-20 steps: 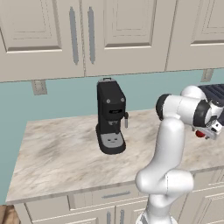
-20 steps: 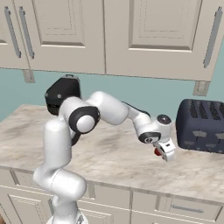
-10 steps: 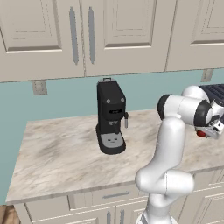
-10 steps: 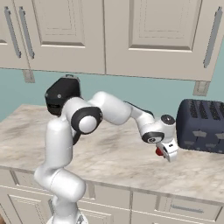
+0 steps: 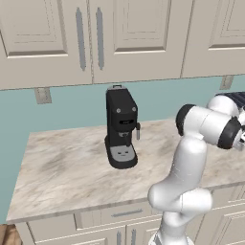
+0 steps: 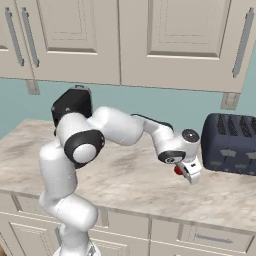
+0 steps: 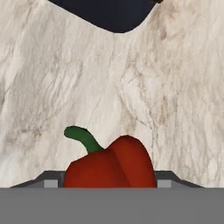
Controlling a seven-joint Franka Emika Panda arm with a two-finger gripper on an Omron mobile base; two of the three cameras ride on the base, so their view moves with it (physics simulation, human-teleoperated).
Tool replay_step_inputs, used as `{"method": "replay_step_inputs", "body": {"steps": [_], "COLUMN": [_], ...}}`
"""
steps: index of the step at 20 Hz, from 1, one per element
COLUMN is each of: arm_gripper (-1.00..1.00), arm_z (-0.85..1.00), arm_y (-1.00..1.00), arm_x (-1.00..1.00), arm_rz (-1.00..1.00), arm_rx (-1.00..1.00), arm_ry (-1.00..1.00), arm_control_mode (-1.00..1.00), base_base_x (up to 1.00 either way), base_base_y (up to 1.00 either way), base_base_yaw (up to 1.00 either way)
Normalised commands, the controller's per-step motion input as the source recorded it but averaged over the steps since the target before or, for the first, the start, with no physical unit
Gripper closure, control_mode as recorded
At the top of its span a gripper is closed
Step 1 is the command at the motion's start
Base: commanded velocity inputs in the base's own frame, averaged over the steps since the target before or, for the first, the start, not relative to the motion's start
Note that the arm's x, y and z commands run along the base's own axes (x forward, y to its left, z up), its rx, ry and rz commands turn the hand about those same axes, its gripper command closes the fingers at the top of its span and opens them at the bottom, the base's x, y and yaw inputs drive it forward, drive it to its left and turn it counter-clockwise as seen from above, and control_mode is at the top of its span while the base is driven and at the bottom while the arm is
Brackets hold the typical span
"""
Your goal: Place the bell pepper in the correct fridge rack based on whether it is a fruit or vegetable. Finally, close the fridge door.
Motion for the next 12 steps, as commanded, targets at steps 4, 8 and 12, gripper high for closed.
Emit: {"method": "replay_step_inputs", "body": {"steps": [4, 8, 12], "arm_gripper": [1.0, 1.0, 1.0], "arm_z": [0.96, 0.93, 0.86], "arm_y": [0.98, 0.97, 0.97], "arm_x": [-0.18, -0.22, -0.19], "arm_rz": [0.0, 0.0, 0.02], "arm_rx": [-0.08, -0.06, -0.03], "arm_ry": [-0.14, -0.04, 0.01], "arm_control_mode": [-1.0, -1.0, -1.0], "base_base_x": [0.0, 0.0, 0.0], "base_base_y": [0.0, 0.0, 0.0], "base_base_yaw": [0.0, 0.0, 0.0]}}
